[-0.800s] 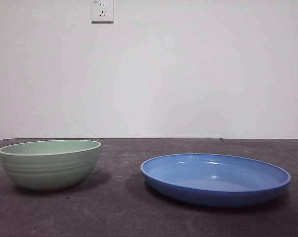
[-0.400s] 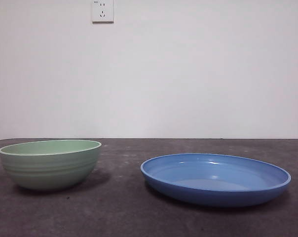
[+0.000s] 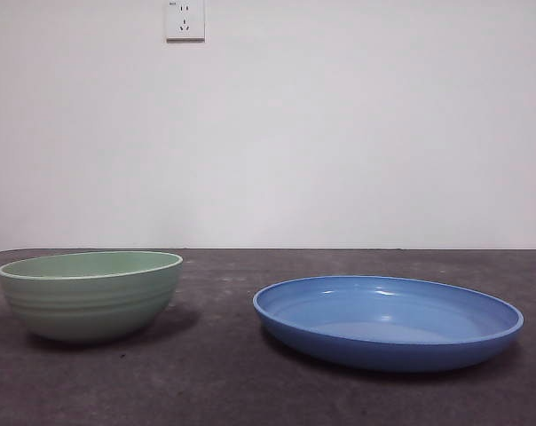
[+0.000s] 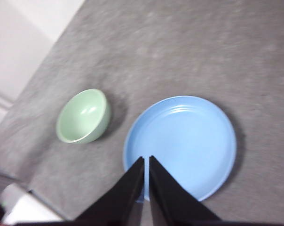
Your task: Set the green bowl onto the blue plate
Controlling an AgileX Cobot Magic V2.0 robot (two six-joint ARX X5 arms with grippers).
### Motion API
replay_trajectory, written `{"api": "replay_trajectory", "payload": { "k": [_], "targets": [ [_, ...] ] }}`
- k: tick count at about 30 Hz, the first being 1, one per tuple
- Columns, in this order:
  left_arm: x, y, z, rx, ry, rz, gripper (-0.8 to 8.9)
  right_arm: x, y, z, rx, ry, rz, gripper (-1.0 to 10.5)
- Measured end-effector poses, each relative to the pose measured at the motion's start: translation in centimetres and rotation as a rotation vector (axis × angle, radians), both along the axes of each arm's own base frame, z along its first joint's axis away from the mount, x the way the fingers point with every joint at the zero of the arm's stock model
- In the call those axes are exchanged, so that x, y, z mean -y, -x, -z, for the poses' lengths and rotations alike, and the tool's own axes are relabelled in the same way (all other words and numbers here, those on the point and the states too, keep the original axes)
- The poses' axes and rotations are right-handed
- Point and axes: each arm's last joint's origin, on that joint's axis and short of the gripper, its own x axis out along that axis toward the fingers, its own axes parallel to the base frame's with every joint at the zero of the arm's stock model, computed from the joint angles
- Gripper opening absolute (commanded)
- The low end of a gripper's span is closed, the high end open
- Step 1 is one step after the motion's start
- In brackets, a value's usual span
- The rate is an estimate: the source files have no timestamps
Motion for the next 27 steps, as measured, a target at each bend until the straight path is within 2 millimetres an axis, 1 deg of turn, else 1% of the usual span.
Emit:
{"api": "replay_trajectory", "payload": {
  "k": [7,11,13,15,17,18,19,21,23,25,27],
  "targets": [
    [0.09,0.42,0.25,-0.055,-0.023,0.02,0.3,-0.05,0.11,0.04,-0.005,-0.003,-0.027,0.1],
    [0.11,0.4,0.27,-0.055,-0.024,0.022,0.3,-0.05,0.25,0.22,-0.03,-0.003,-0.027,0.1],
    [0.11,0.39,0.27,-0.051,-0.028,0.025,0.46,-0.05,0.28,0.25,-0.034,-0.003,-0.026,0.1],
    [0.11,0.39,0.27,-0.046,-0.032,0.028,1.33,-0.05,0.27,0.24,-0.033,-0.004,-0.027,0.1],
    [0.11,0.39,0.27,-0.042,-0.036,0.032,2.71,-0.05,0.27,0.24,-0.033,-0.003,-0.026,0.3],
    [0.11,0.39,0.27,-0.041,-0.037,0.032,3.31,-0.05,0.27,0.24,-0.033,-0.003,-0.026,0.8],
    [0.11,0.39,0.27,-0.039,-0.039,0.034,3.97,-0.05,0.27,0.24,-0.033,-0.003,-0.027,1.7],
    [0.11,0.38,0.27,-0.036,-0.041,0.036,4.89,-0.05,0.27,0.25,-0.031,0.0,-0.026,3.8],
    [0.11,0.38,0.27,-0.034,-0.043,0.037,5.4,0.0,0.24,0.27,-0.031,0.012,-0.011,5.9],
    [0.11,0.38,0.27,-0.031,-0.046,0.038,5.41,0.03,0.22,0.29,-0.031,0.022,0.001,6.6],
    [0.1,0.36,0.28,-0.029,-0.051,0.036,5.4,0.06,0.21,0.31,-0.034,0.027,0.01,6.6]
  ]
}}
